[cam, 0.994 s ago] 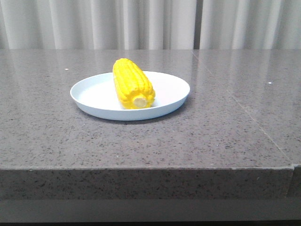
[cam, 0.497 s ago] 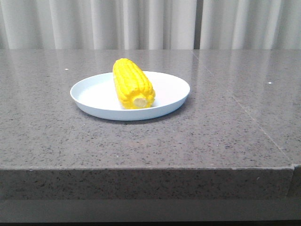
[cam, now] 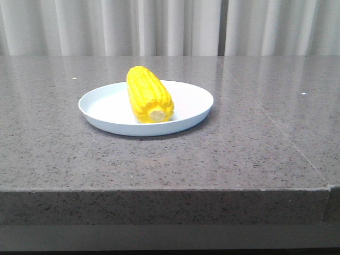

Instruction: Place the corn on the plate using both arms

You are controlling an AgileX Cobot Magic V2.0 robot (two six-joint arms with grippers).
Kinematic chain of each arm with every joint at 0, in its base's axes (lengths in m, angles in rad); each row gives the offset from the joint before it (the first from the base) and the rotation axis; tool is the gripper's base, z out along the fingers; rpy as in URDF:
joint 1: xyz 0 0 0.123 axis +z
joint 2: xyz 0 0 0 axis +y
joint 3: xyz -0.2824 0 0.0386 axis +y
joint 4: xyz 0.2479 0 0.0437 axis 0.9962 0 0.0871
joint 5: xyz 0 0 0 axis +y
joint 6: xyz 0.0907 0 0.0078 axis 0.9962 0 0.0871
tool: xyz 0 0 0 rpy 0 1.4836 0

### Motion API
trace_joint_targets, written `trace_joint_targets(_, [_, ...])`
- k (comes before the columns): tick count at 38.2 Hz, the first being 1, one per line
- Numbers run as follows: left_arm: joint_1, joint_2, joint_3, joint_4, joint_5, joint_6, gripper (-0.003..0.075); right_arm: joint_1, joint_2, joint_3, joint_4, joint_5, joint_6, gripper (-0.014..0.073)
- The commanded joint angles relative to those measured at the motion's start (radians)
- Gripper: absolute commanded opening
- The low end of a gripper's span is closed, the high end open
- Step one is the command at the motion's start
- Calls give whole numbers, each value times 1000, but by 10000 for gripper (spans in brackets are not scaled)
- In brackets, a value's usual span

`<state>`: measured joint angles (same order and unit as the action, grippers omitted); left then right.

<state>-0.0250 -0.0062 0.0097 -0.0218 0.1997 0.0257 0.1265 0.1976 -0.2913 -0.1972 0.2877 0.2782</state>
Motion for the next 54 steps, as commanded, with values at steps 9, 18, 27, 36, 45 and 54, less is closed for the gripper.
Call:
trace_joint_targets(9, [2, -17, 22, -11, -83, -2, -20, -139, -171, 212, 269, -181, -265, -71])
trace_joint_targets(18, [2, -17, 22, -11, -83, -2, -20, -162, -225, 297, 332, -144, -265, -71])
trace_joint_targets(27, [2, -17, 22, -11, -83, -2, -20, -162, -225, 297, 332, -117, -265, -71])
trace_joint_targets(36, [2, -17, 22, -11, -83, -2, -20, -162, -225, 297, 332, -117, -265, -71])
trace_joint_targets(45, [2, -17, 22, -11, -83, -2, -20, -162, -225, 297, 332, -117, -265, -71])
trace_joint_targets(54, [2, -17, 22, -11, -83, -2, -20, -162, -225, 297, 332, -117, -265, -71])
